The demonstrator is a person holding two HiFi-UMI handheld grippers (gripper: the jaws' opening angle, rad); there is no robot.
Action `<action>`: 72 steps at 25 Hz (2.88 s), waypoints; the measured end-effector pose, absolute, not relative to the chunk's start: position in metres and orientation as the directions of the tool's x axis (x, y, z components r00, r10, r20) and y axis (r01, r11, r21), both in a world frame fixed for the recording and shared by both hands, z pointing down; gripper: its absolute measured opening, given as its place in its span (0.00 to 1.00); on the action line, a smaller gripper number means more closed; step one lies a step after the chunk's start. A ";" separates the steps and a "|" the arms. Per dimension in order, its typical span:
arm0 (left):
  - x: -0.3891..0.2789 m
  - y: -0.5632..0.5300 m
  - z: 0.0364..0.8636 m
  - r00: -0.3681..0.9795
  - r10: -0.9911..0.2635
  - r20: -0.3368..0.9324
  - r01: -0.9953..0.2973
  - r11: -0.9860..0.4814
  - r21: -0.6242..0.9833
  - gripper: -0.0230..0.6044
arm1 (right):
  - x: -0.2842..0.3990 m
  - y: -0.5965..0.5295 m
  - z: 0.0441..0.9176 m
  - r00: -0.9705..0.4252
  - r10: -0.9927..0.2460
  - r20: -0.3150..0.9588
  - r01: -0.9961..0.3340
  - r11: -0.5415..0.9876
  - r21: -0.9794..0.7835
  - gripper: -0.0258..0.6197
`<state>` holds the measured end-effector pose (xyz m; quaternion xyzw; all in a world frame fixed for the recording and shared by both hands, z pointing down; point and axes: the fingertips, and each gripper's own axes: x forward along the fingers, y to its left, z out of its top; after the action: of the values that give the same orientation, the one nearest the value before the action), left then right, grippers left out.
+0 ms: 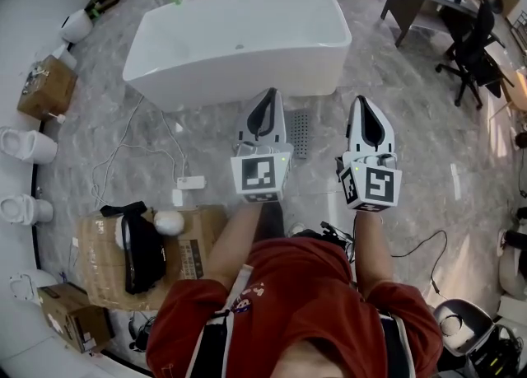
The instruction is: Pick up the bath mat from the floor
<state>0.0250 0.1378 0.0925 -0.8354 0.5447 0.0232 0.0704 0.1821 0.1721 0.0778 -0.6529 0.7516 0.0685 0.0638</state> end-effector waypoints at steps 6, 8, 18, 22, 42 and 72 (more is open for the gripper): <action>0.032 0.111 0.093 0.422 -0.899 -0.114 -0.904 -0.409 -0.120 0.06 | 0.189 0.147 0.081 -0.131 -0.975 -0.178 -0.991 0.133 0.001 0.06; 0.032 0.101 0.093 0.426 -0.898 -0.108 -0.903 -0.414 -0.118 0.06 | 0.188 0.136 0.084 -0.128 -0.977 -0.172 -0.992 0.130 0.001 0.06; 0.016 0.050 0.097 0.432 -0.897 -0.098 -0.901 -0.424 -0.090 0.06 | 0.170 0.082 0.091 -0.136 -0.979 -0.149 -0.991 0.137 0.000 0.06; 0.006 0.026 0.094 0.428 -0.898 -0.106 -0.903 -0.419 -0.091 0.06 | 0.163 0.057 0.089 -0.130 -0.980 -0.151 -0.991 0.131 0.005 0.06; -0.077 -0.097 0.099 0.426 -0.900 -0.091 -0.904 -0.421 -0.072 0.06 | 0.096 -0.055 0.071 -0.051 -0.978 -0.204 -0.999 0.047 0.025 0.06; -0.020 -0.192 0.128 0.417 -0.909 -0.013 -0.908 -0.415 -0.064 0.06 | 0.174 -0.147 0.101 -0.007 -0.988 -0.157 -1.000 0.008 -0.008 0.06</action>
<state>-0.0204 -0.1924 0.1278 -0.8411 0.5399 -0.0116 0.0304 0.1739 -0.1468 0.1013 -0.7023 0.7075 0.0524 0.0588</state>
